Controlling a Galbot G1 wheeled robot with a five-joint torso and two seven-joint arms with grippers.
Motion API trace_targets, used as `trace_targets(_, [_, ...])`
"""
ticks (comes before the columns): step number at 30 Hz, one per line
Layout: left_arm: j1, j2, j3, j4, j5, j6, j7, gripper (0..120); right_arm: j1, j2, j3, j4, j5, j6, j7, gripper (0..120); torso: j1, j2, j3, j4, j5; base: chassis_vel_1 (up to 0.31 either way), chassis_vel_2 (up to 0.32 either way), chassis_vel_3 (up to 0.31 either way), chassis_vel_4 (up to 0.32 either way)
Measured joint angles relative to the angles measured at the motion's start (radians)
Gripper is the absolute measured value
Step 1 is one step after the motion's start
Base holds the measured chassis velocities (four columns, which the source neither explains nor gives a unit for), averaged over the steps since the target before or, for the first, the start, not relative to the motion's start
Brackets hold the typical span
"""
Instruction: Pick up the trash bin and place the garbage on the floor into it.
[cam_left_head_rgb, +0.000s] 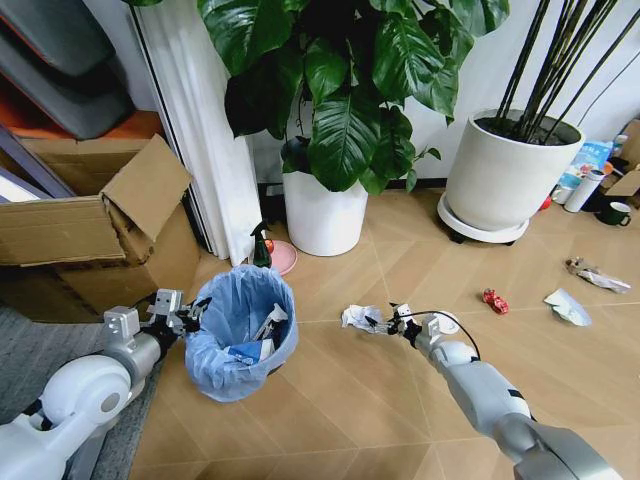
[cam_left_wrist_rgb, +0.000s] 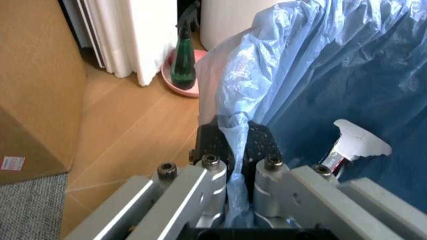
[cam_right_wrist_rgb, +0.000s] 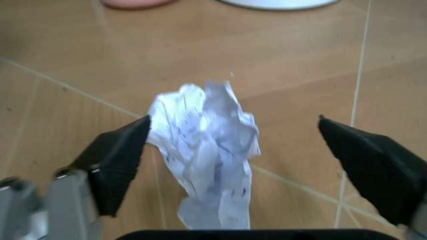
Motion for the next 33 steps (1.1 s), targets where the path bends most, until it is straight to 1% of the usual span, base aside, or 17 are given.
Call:
trace_targets(3, [-0.007,-0.003,0.001,0.004,-0.001,0.000,0.000,0,0.011,0.010,-0.015,-0.027,0.001,-0.005,0.013,77,0.000,0.000,0.000,-0.0003,-0.0002,0.000,0.000,0.000,0.000])
trace_targets(4, [-0.007,-0.003,0.001,0.004,-0.001,0.000,0.000,0,0.011,0.010,-0.015,-0.027,0.001,-0.005,0.013,77,0.000,0.000,0.000,-0.0003,-0.0002,0.000,0.000,0.000,0.000])
trace_targets(5, [-0.009,-0.004,0.002,0.006,-0.002,0.000,0.000,0,0.018,0.017,-0.017,-0.040,0.001,-0.006,0.013,70,0.000,0.000,0.000,-0.0002,0.0001,0.000,0.000,0.000,0.000])
trace_targets(6, [-0.012,-0.004,0.003,0.007,-0.002,0.000,0.000,0,0.022,0.020,-0.017,-0.047,0.001,-0.008,0.013,67,0.000,0.000,0.000,0.0000,0.0001,0.000,0.000,0.000,0.000])
trace_targets(7, [-0.018,-0.005,0.007,0.012,-0.002,0.000,0.000,0,0.034,0.032,-0.018,-0.068,0.000,-0.011,0.013,55,0.000,0.000,0.000,0.0000,-0.0001,0.000,0.000,0.000,0.000])
trace_targets(8, [-0.020,-0.005,0.008,0.013,-0.003,0.000,0.001,0,0.038,0.035,-0.018,-0.074,-0.001,-0.012,0.013,52,0.000,0.000,0.000,0.0000,0.0001,0.000,0.000,0.000,0.000])
trace_targets(9, [-0.020,-0.005,0.008,0.013,-0.003,0.000,0.001,0,0.038,0.035,-0.018,-0.074,-0.001,-0.012,0.013,52,0.000,0.000,0.000,0.0000,0.0001,0.000,0.000,0.000,0.000])
trace_targets(10, [-0.023,-0.006,0.009,0.014,-0.004,0.000,0.001,0,0.046,0.041,-0.019,-0.086,-0.005,-0.013,0.013,49,0.000,0.000,0.000,0.0000,0.0001,0.000,0.000,0.000,0.000])
trace_targets(11, [-0.025,-0.006,0.010,0.016,-0.005,0.000,0.001,0,0.052,0.045,-0.022,-0.097,-0.011,-0.015,0.015,40,0.000,0.000,0.000,0.0000,-0.0002,0.000,0.000,0.000,0.000])
trace_targets(12, [-0.026,-0.007,0.011,0.017,-0.005,0.000,0.001,0,0.055,0.047,-0.024,-0.103,-0.015,-0.016,0.019,35,0.000,0.000,0.000,0.0000,0.0000,0.000,0.000,0.000,0.000])
trace_targets(13, [-0.026,-0.007,0.011,0.017,-0.005,0.000,0.001,0,0.055,0.047,-0.024,-0.103,-0.015,-0.016,0.019,35,0.000,0.000,0.000,0.0000,0.0000,0.000,0.000,0.000,0.000])
trace_targets(16, [-0.030,-0.008,0.012,0.019,-0.006,-0.001,0.003,0,0.063,0.049,-0.025,-0.116,-0.020,-0.018,0.027,22,0.000,0.000,0.000,-0.0001,-0.0002,0.000,0.000,0.000,0.000])
trace_targets(17, [-0.030,-0.008,0.012,0.019,-0.006,-0.001,0.003,0,0.063,0.049,-0.025,-0.116,-0.020,-0.018,0.027,22,0.000,0.000,0.000,-0.0001,-0.0002,0.000,0.000,0.000,0.000])
trace_targets(21, [-0.038,-0.008,0.014,0.023,-0.008,-0.001,0.004,0,0.070,0.050,-0.029,-0.120,-0.021,-0.020,0.035,4,0.000,0.000,0.000,-0.0001,-0.0001,0.000,0.000,0.000,0.000])
trace_targets(24, [-0.041,-0.009,0.014,0.024,-0.009,-0.001,0.005,0,0.074,0.051,-0.032,-0.123,-0.021,-0.021,0.039,0,0.000,0.000,0.000,-0.0001,0.0000,0.000,0.000,0.000,0.000])
trace_targets(31, [-0.040,-0.009,0.015,0.027,-0.009,-0.002,0.007,0,0.075,0.050,-0.036,-0.123,-0.019,-0.022,0.040,0,0.000,0.000,0.000,-0.0001,0.0000,0.000,0.000,0.000,0.000])
trace_targets(33, [-0.040,-0.007,0.017,0.032,-0.009,-0.002,0.009,0,0.065,0.041,-0.041,-0.098,0.010,-0.022,0.027,0,0.000,0.000,0.000,0.0001,0.0000,0.000,0.000,0.000,0.000])
